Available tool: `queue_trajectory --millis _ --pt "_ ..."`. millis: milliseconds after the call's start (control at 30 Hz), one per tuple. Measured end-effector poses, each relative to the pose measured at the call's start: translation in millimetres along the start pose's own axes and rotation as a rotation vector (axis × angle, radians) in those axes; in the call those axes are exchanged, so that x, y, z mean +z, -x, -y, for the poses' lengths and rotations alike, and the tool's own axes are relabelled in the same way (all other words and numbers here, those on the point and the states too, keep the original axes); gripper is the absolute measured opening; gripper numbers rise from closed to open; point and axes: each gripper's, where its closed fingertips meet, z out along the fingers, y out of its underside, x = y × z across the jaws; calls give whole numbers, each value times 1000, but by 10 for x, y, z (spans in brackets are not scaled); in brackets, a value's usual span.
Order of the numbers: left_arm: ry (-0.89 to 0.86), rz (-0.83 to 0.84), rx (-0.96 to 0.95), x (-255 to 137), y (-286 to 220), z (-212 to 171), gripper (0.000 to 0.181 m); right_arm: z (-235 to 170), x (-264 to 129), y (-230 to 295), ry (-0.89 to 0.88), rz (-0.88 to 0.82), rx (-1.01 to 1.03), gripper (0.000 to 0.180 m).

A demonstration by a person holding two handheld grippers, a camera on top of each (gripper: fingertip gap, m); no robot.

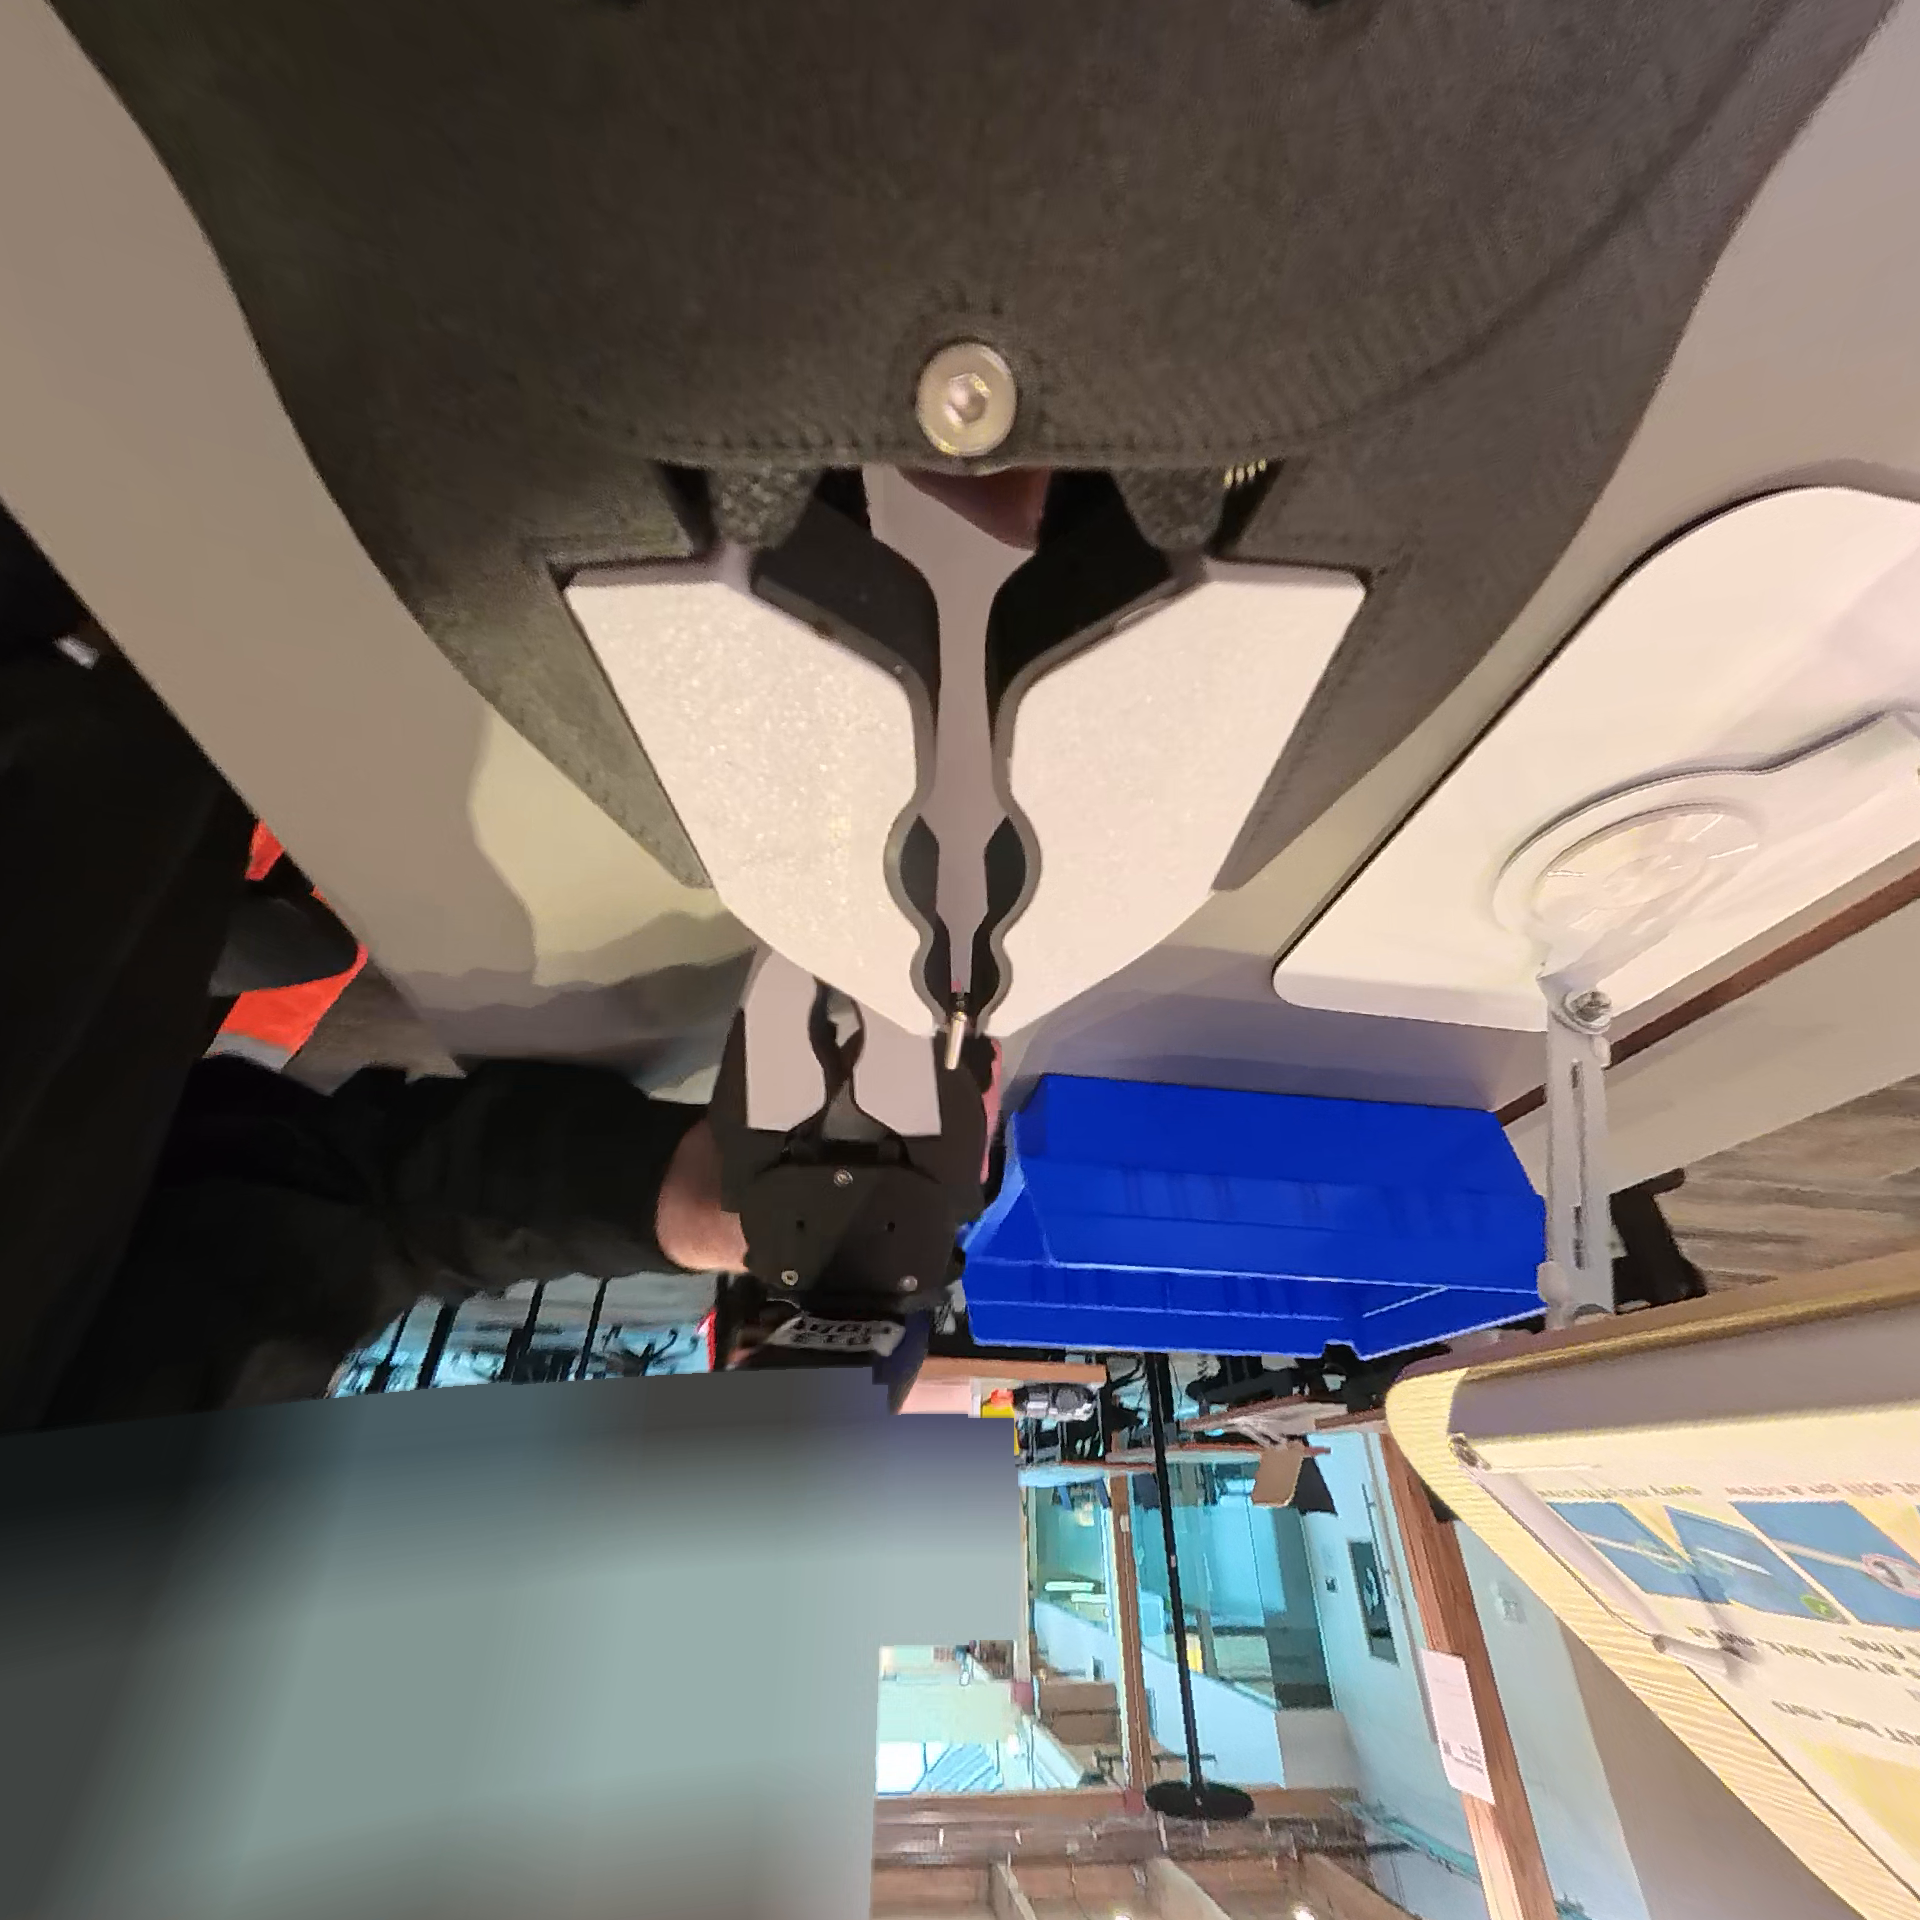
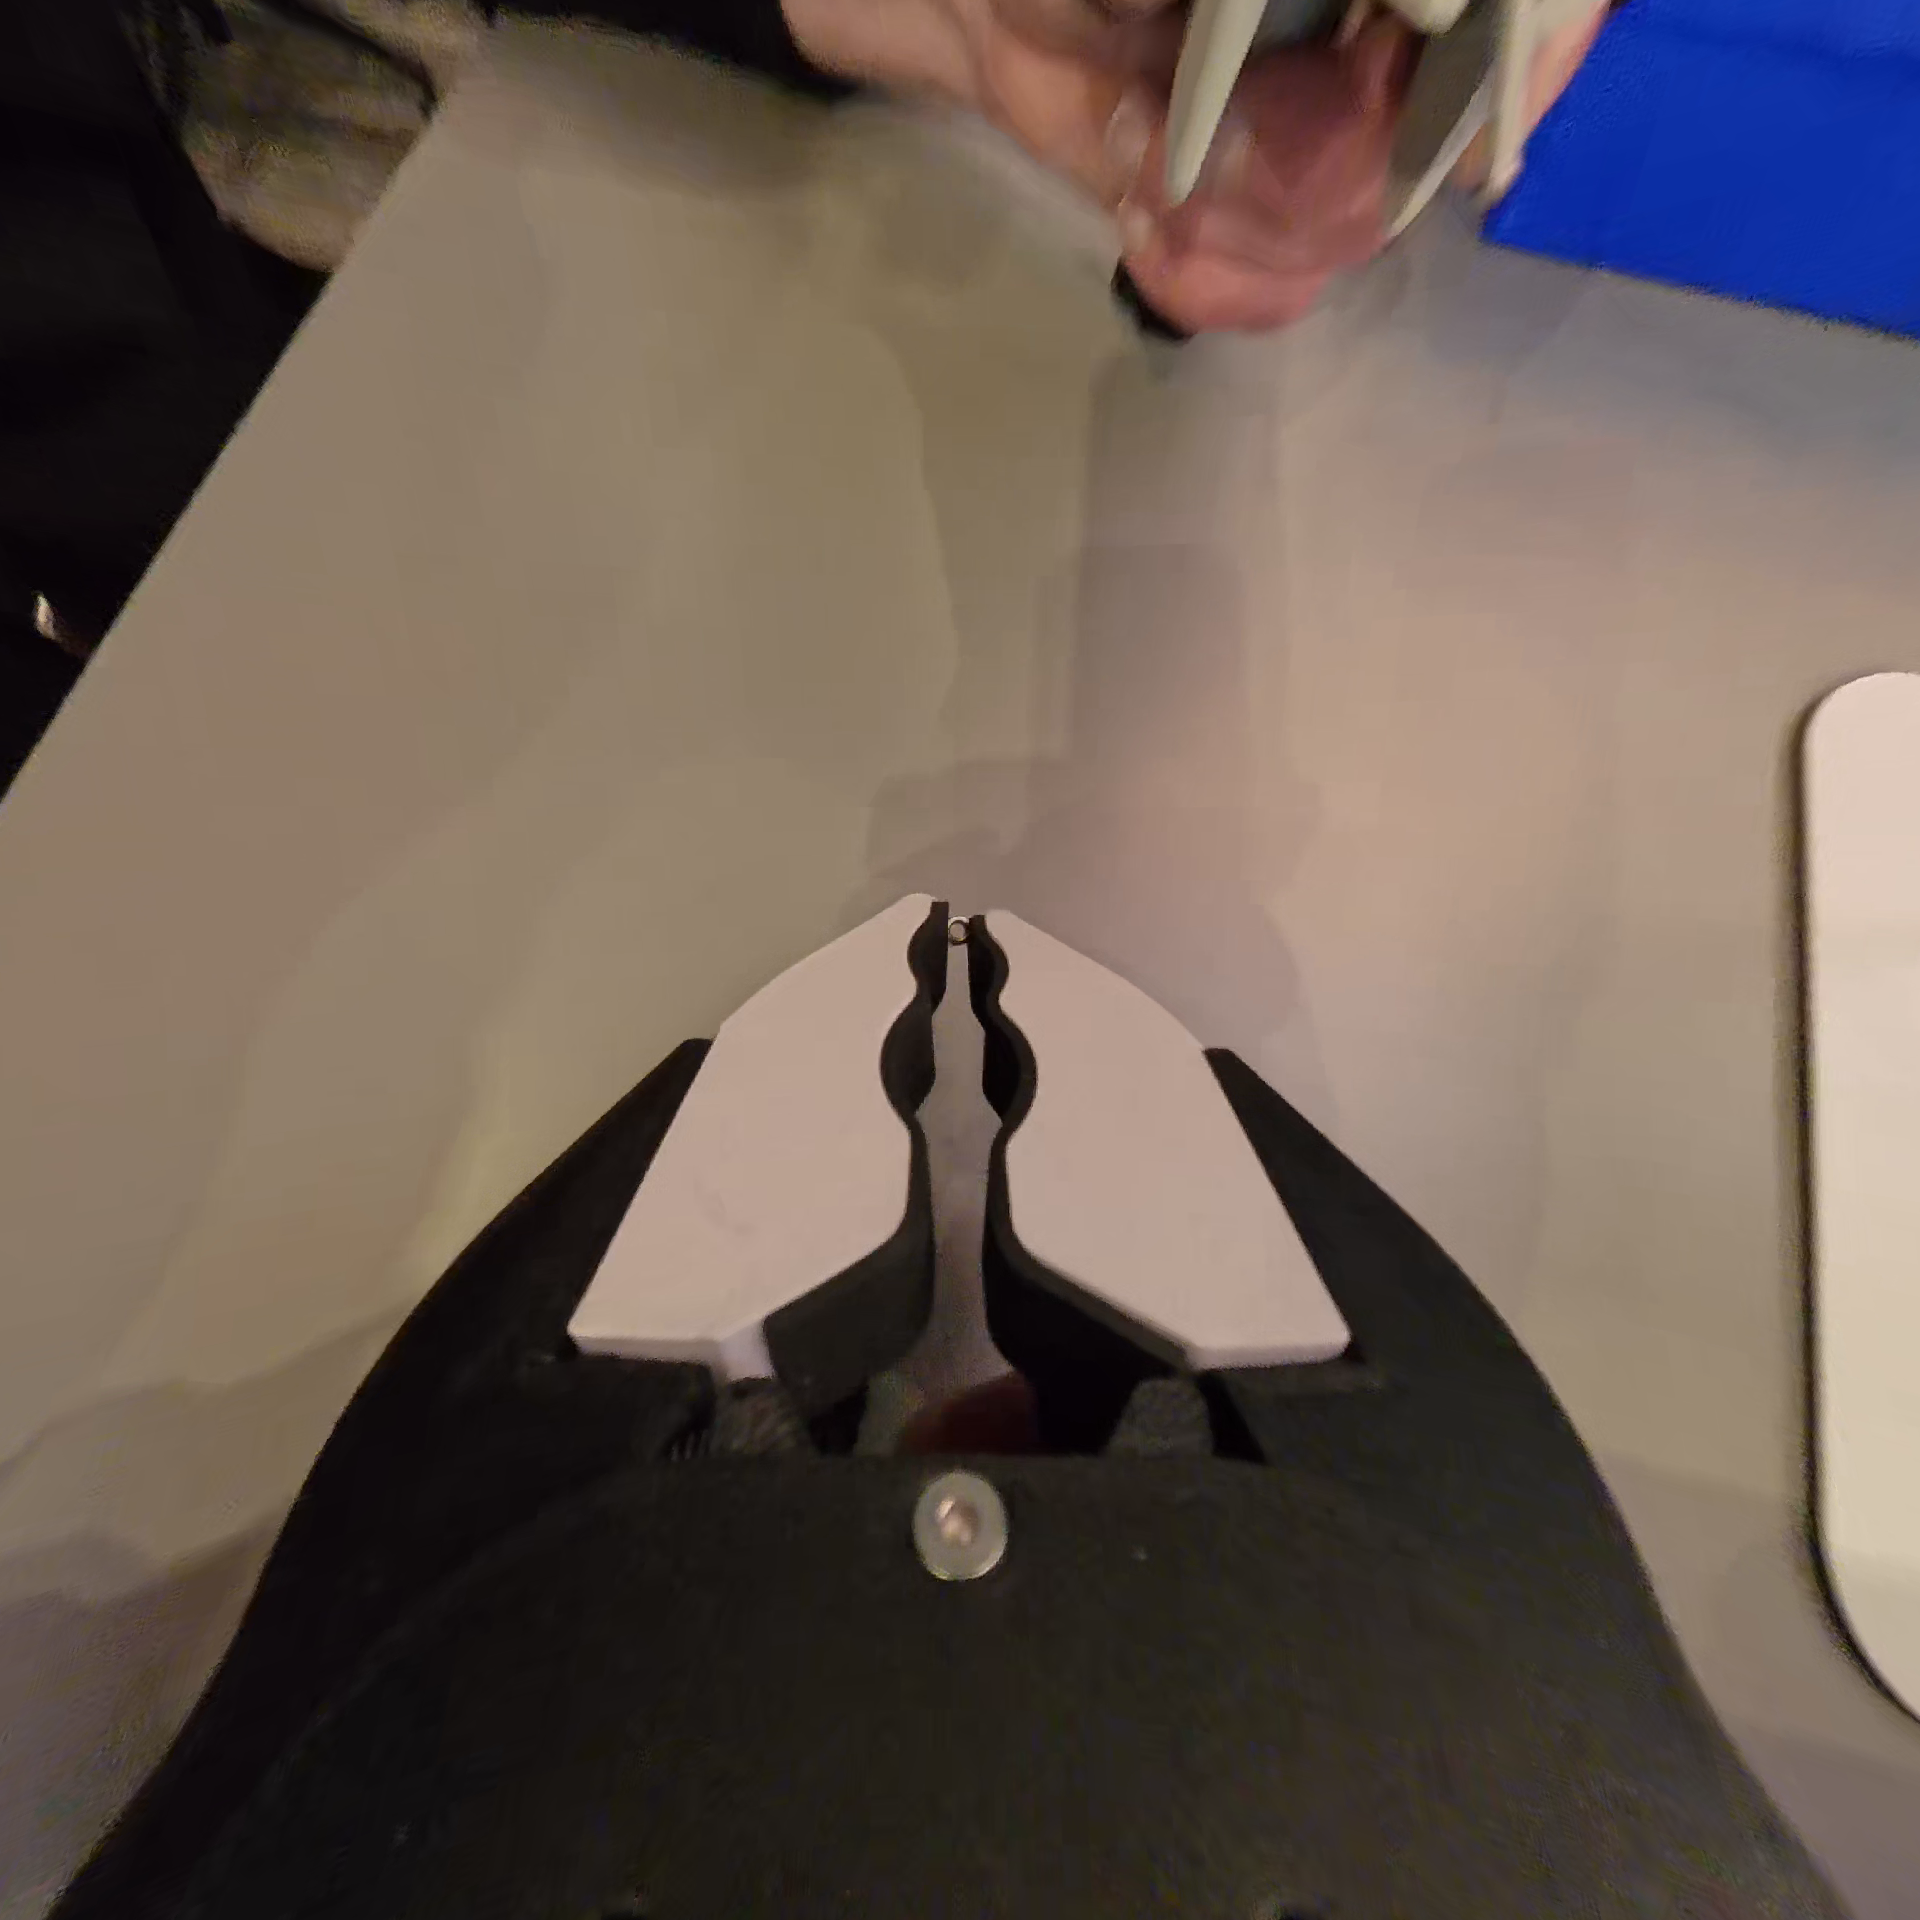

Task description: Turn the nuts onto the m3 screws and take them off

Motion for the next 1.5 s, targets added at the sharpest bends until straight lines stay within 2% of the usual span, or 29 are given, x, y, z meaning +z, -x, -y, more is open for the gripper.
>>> queue_trajectory --millis 233,333,500,667,933,1033,1200,1500 --pt "-109 -53 -136 0 -6 93 3 466 -316 -132 -193 -141 -54 0" --pt "-134 -83 -182 33 -19 107 3 548 -353 -123 -206 -167 -74 0" --pt "-111 -87 -188 44 -24 42 3 343 -314 -67 -154 -134 -15 0" --pt "-111 -80 -191 20 8 35 3 56 -442 45 -38 -162 36 8" --pt "-96 -89 -203 69 -1 -11 3 -527 -1101 105 10 -374 216 10" --pt "-90 -88 -207 93 -1 -24 3 -763 -1264 177 70 -450 257 11" --pt "-88 -91 -210 155 -13 -29 3 -1023 -1492 224 72 -536 330 12" --pt "-80 -99 -206 225 -56 -33 3 -1193 -987 227 163 -372 305 17"
